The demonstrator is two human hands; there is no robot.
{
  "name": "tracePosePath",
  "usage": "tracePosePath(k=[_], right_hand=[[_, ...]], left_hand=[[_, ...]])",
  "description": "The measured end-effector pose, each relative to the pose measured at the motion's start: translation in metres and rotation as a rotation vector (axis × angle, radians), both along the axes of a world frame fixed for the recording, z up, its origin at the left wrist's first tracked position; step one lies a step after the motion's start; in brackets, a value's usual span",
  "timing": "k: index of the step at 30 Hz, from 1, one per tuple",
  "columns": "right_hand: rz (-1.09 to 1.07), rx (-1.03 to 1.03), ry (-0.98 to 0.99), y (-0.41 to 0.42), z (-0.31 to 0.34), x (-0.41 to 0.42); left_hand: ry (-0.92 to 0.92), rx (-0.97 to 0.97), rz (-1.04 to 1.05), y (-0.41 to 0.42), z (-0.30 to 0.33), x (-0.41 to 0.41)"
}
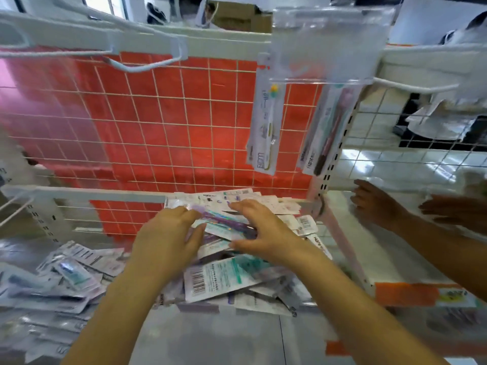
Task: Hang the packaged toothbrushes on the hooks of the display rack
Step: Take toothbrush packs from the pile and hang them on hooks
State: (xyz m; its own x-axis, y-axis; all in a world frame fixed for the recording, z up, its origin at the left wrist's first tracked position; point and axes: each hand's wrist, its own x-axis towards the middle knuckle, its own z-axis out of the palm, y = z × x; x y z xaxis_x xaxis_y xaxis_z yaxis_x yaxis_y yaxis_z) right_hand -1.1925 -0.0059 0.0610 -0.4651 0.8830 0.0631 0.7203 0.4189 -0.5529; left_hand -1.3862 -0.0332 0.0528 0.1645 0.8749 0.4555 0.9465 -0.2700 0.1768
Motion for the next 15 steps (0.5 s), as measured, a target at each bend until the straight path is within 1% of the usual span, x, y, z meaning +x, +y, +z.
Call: tracePosePath(k=[2,3,8,15], right_hand=[[0.027,-0.052,-0.129,0.002,0.000,-0.004],[0.030,-0.072,-0.161,0.003,-0.001,-0.006],[-0.007,-0.118,-0.222,0.008,-0.006,-0.013],[-0.019,-0.031,-0.262,0.009,-0.004,-0.015]], left_hand=[[0.008,0.030,0.004,0.001,-0.002,-0.011],[0.011,0.049,0.004,0.003,-0.005,-0.016],[0.030,0.105,-0.048,0.007,-0.015,-0.034],[0.017,0.118,-0.064,0.009,-0.025,-0.039]])
